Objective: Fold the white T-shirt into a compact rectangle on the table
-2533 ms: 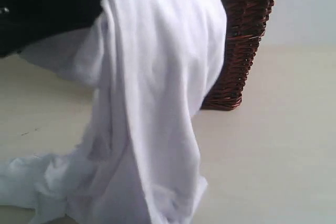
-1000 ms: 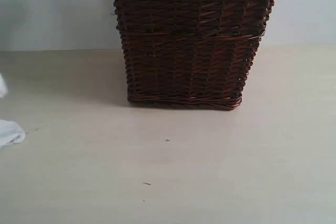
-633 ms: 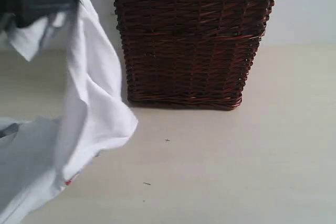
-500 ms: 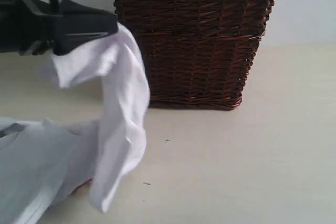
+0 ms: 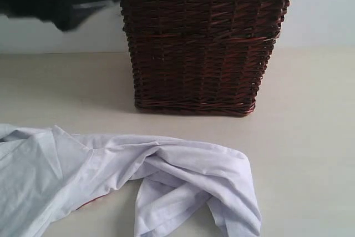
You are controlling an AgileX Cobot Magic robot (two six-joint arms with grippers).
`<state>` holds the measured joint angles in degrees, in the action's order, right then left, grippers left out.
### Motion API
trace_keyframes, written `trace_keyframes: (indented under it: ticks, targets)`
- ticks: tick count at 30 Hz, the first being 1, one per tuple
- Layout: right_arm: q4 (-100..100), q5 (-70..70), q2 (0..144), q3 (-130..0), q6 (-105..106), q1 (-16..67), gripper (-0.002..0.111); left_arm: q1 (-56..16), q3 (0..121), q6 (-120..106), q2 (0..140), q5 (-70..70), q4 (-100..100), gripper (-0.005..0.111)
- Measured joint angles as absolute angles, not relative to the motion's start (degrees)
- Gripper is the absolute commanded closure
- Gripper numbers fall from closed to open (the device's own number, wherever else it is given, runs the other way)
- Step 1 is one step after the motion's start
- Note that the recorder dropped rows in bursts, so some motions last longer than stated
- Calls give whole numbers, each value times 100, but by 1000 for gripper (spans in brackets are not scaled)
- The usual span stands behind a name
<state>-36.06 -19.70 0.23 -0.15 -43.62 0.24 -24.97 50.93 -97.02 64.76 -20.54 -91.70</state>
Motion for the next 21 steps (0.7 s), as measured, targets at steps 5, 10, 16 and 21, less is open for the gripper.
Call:
trace_keyframes:
  ticks: [5, 10, 16, 21]
  targets:
    - [-3606, -1970, 23, -15, -4362, 24, 108, -2497, 5460, -9979, 5553, 366, -9273, 2]
    - [-3606, -1970, 23, -15, -4362, 24, 108, -2497, 5505, -9979, 4286, 1500, -9810, 2]
    - [-3606, -1970, 23, -15, -4362, 24, 108, -2497, 4381, -9990, 2448, 953, -9926, 2]
    - [-3606, -1970, 23, -15, -4362, 24, 108, -2497, 2866, -10024, 1509, 811, -9952, 2]
